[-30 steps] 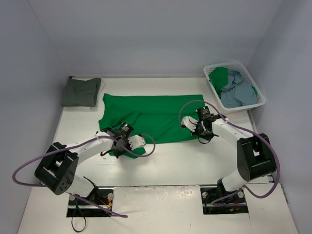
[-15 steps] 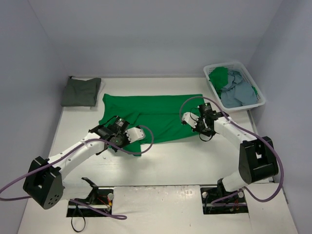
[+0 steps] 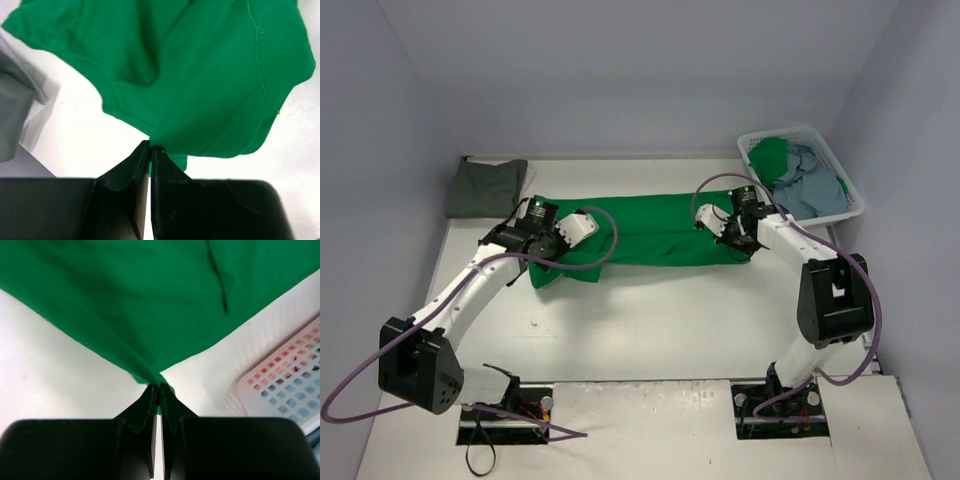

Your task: Fold and stack the t-shirts

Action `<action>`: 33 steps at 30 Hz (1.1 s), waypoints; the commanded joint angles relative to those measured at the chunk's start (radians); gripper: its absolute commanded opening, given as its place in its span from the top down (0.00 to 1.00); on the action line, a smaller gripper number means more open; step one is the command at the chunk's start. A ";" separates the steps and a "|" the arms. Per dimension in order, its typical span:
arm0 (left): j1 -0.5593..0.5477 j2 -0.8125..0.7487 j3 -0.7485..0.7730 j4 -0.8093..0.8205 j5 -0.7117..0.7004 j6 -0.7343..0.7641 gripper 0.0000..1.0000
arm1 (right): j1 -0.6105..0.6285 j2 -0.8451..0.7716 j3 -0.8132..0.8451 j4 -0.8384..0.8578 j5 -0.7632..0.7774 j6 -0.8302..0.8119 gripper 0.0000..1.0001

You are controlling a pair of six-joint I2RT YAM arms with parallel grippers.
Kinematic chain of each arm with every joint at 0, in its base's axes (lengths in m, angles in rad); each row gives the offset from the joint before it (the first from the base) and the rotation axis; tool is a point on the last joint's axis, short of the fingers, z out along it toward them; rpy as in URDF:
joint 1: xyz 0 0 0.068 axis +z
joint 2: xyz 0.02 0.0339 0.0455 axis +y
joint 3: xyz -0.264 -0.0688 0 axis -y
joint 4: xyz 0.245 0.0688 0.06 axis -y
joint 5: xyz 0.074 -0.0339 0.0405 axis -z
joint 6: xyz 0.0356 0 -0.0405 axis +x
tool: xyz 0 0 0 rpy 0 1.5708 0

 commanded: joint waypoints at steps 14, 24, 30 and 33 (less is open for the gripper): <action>0.064 0.293 0.386 0.046 0.071 -0.003 1.00 | -0.008 0.241 0.348 0.048 0.034 0.056 1.00; 0.082 0.457 0.495 0.092 0.039 0.009 1.00 | -0.020 0.408 0.525 0.051 0.115 0.050 1.00; 0.087 0.523 0.530 0.140 -0.027 0.014 1.00 | -0.029 0.476 0.580 0.052 0.146 0.051 1.00; 0.098 0.535 0.532 0.189 -0.047 0.008 1.00 | -0.034 0.499 0.612 0.052 0.147 0.056 1.00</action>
